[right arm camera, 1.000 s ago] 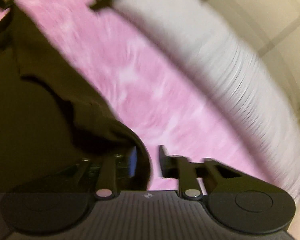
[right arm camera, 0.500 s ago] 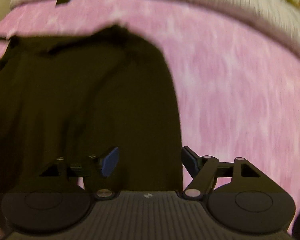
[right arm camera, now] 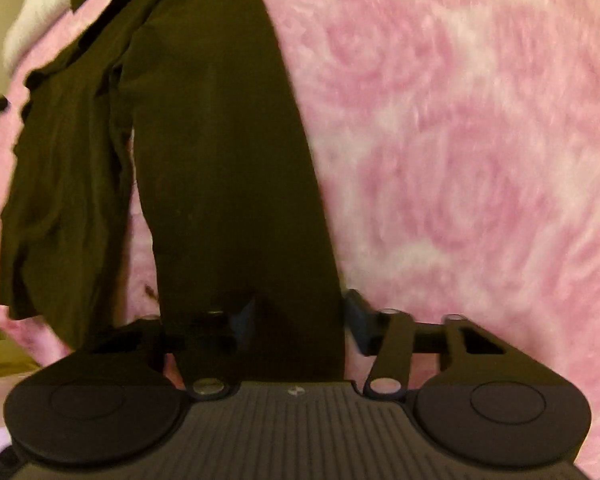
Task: Fold clothes
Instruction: 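Lay the garment flat on the bed and open both grippers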
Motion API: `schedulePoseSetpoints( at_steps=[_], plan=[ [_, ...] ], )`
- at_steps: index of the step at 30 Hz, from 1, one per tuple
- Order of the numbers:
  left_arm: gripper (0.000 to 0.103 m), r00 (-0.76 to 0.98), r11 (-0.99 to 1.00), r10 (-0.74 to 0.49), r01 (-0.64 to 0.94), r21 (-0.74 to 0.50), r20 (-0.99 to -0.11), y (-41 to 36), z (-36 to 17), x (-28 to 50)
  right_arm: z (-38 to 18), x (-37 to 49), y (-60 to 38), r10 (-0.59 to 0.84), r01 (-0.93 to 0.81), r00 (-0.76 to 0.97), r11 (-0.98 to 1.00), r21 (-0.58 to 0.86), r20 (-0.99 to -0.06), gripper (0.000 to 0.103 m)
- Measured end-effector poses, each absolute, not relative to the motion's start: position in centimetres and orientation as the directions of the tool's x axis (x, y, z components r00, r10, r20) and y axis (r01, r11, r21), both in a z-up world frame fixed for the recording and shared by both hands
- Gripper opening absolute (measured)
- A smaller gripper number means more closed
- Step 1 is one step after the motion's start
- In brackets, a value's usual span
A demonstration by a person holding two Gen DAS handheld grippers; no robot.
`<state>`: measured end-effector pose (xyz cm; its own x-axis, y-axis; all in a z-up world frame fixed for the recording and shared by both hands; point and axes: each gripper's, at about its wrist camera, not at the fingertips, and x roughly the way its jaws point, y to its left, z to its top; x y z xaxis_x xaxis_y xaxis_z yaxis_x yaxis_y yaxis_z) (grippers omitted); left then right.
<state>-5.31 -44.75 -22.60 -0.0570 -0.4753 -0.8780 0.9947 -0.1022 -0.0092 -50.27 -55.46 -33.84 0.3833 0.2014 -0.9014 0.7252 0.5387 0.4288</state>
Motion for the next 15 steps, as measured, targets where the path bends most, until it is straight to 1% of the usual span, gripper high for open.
schedulePoseSetpoints(
  at_steps=[1,2,3,6,9,12,15],
  plan=[
    [0.041,-0.075,-0.114,-0.468,0.993,-0.024,-0.881,-45.0,-22.8,-7.2,-34.0,-50.7,-56.2,0.225,0.721,0.394,0.526,0.451,-0.891,0.024],
    [0.041,-0.093,-0.125,-0.461,0.991,-0.039,-0.883,-45.2,-23.0,-9.2,-34.2,-51.1,-57.0,0.250,0.717,0.404,0.511,0.474,-0.880,0.002],
    [0.041,-0.110,-0.136,-0.453,0.989,-0.054,-0.885,-45.5,-23.2,-11.1,-34.4,-51.5,-57.8,0.275,0.712,0.414,0.496,0.496,-0.868,0.001],
    [0.041,-0.163,-0.169,-0.429,0.981,-0.099,-0.889,-46.2,-23.7,-16.9,-30.6,-51.4,-61.9,0.270,0.642,0.388,0.607,0.468,-0.881,0.001],
    [0.041,-0.196,-0.194,-0.457,0.974,-0.118,-0.868,-48.8,-22.9,-20.3,-25.0,-50.0,-68.5,0.196,0.545,0.342,0.756,0.363,-0.919,0.001],
    [0.041,-0.216,-0.211,-0.497,0.970,-0.124,-0.840,-51.6,-21.7,-22.5,-18.5,-48.0,-74.6,0.007,0.429,0.258,0.895,0.121,-0.966,0.001],
    [0.041,-0.217,-0.220,-0.523,0.969,-0.115,-0.824,-53.4,-20.7,-23.3,-13.4,-46.3,-80.1,-0.208,0.319,0.156,0.936,-0.150,-0.966,0.001]
  ],
)
